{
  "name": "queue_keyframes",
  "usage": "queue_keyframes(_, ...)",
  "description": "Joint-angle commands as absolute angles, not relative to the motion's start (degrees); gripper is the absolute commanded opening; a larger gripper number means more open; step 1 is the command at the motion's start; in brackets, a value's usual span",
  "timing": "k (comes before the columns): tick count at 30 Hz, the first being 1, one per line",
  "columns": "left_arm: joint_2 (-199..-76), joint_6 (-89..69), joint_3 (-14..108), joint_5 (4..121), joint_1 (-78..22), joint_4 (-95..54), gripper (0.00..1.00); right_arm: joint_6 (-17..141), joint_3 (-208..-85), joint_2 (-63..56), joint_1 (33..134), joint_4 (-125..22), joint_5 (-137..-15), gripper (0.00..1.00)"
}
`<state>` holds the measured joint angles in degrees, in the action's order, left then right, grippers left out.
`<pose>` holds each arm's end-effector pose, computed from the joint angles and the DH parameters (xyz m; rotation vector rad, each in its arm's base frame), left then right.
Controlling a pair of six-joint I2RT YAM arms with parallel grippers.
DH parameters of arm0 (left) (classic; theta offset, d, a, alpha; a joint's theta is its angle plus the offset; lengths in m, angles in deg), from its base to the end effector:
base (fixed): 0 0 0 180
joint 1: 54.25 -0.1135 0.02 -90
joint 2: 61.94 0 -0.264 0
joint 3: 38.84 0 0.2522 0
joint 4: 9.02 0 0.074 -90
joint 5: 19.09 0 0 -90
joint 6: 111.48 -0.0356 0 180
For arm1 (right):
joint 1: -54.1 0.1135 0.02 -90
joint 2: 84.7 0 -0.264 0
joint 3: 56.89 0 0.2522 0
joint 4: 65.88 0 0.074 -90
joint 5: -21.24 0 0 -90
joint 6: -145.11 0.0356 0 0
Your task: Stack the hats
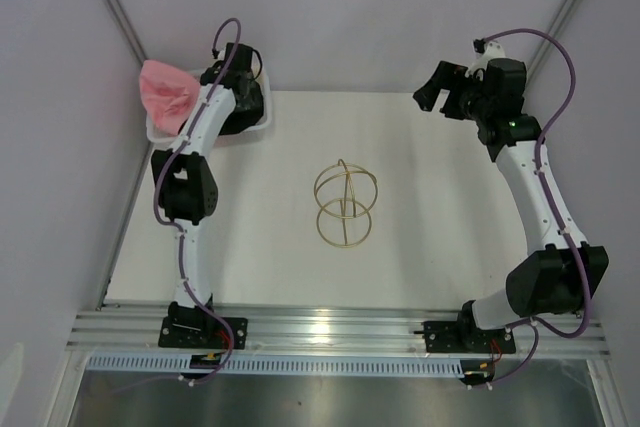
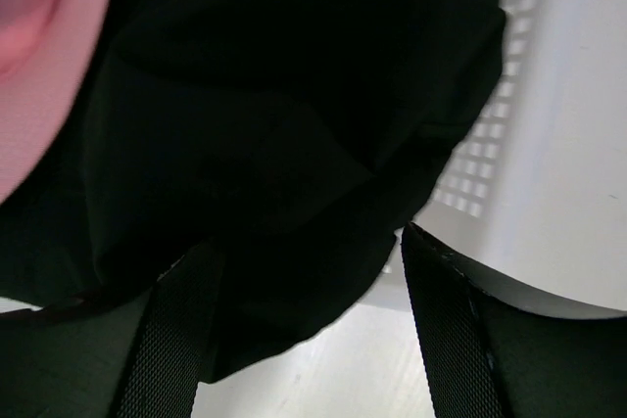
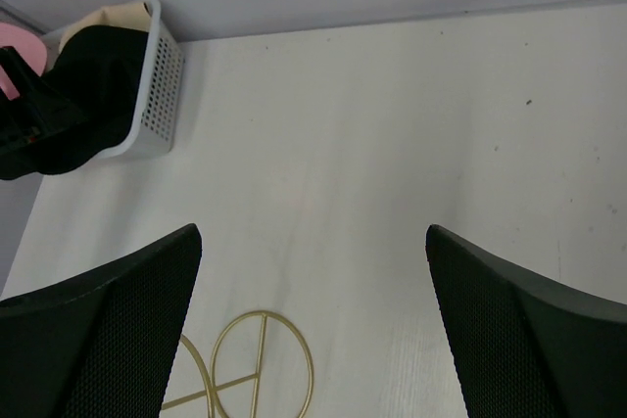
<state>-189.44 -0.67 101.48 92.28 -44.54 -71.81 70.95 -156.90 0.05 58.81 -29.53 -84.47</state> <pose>0.4906 -0.0708 0.2969 -0.3911 2.3417 0.2041 0.3382 0.0375 0.4038 0.0054 1.9576 0.5031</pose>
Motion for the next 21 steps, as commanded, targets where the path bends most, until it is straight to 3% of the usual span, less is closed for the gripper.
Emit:
queue_keyframes(1, -189.38, -0.92, 105.43, 102.19, -45.9, -72.7, 0.75, 71.11, -159.06, -1.91, 59.11, -33.84, -83.53, 1.0)
queue_keyframes(3, -188.77, -0.39, 105.09, 104.13, -45.9, -73.57, 0.79, 71.55, -159.41, -1.39, 59.11, -33.57, -83.35, 0.99)
queue_keyframes(7, -186.05, -2.41, 101.22, 108.34, -45.55, -73.58, 0.98, 72.69, -158.89, 0.19, 59.2, -34.01, -84.67, 0.99)
queue_keyframes(21, -172.86, -6.63, 93.4, 105.71, -44.14, -72.26, 1.0, 73.48, -157.66, 3.19, 59.47, -34.27, -86.26, 0.99)
